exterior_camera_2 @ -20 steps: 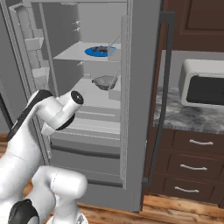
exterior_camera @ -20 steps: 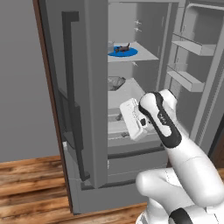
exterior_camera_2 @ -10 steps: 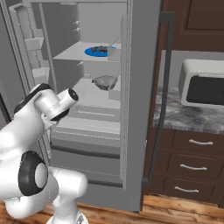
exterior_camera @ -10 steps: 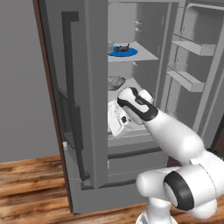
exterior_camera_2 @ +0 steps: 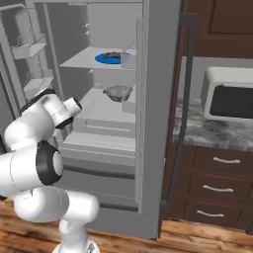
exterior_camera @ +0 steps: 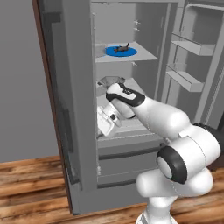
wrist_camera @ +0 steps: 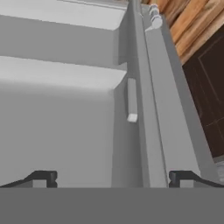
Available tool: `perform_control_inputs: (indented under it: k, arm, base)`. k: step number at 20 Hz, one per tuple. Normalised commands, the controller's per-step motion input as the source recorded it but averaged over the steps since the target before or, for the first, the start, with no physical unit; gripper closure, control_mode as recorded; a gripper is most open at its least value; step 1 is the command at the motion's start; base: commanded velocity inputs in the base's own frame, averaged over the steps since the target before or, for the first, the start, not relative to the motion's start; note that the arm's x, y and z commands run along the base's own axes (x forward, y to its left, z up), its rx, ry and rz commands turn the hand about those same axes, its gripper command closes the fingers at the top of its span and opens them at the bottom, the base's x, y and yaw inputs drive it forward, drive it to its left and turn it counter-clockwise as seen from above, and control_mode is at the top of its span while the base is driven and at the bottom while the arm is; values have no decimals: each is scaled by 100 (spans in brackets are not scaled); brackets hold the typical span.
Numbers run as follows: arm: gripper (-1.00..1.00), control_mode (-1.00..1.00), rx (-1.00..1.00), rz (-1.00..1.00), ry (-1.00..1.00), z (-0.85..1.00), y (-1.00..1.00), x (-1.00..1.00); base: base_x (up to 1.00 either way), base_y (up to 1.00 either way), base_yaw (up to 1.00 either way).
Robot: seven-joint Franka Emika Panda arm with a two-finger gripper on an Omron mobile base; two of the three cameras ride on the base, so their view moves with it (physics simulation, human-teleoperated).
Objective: Retrieve the fish from the fridge and place it on the saucepan with marinade on the stove.
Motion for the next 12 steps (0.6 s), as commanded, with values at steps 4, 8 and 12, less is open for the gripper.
perform_control_inputs:
  k: [4, 8, 12]
  arm:
    - [-100, -100, 0, -1, 5, -25, 100, -24]
    - [-100, -100, 0, -19, 0, -9, 89, -6]
    - [-100, -100, 0, -28, 0, -9, 75, 0]
  base:
    - [0, 0, 0]
    - [0, 0, 0]
    - [0, 0, 0]
